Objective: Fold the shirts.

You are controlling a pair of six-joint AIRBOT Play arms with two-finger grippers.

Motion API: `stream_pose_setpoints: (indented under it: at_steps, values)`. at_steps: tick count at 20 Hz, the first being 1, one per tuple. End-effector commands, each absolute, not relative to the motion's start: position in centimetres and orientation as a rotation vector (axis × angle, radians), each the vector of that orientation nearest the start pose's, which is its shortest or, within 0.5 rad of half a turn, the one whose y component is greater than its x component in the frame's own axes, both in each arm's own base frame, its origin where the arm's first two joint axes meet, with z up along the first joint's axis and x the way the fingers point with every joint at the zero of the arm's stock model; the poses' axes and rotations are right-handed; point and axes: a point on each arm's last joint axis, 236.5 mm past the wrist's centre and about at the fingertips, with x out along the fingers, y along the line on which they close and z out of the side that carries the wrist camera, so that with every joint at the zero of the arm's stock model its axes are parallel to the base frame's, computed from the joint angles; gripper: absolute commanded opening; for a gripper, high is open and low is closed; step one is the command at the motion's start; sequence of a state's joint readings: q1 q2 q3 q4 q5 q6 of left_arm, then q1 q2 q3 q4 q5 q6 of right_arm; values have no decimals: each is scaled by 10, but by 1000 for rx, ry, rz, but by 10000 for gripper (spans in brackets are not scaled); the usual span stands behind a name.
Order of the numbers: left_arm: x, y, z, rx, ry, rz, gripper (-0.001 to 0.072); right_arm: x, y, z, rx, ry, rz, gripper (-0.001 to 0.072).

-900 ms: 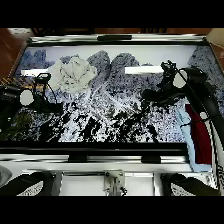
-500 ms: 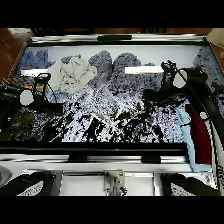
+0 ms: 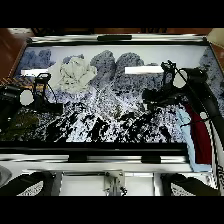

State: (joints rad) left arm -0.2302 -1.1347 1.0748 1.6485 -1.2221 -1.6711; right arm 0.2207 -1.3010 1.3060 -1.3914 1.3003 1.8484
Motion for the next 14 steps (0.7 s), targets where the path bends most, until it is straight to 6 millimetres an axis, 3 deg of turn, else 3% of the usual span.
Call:
stream_pose_setpoints:
  at_steps: [1,5,7,10,12,14]
  values:
    - [339,-64,27,122,1267,-92,712,365,135,48,307,1352,136,543]
    - [365,-98,35,-45,1155,-154,711,365,138,49,255,1343,196,543]
    - [401,-110,47,-46,1014,-200,700,369,133,48,193,1319,212,543]
    - [483,-103,63,-125,907,-136,698,382,132,52,194,1263,207,543]
    - [554,-79,71,-115,836,-77,712,381,136,53,206,1265,218,543]
    - [609,-59,68,-150,795,-36,712,374,141,52,223,1293,238,543]
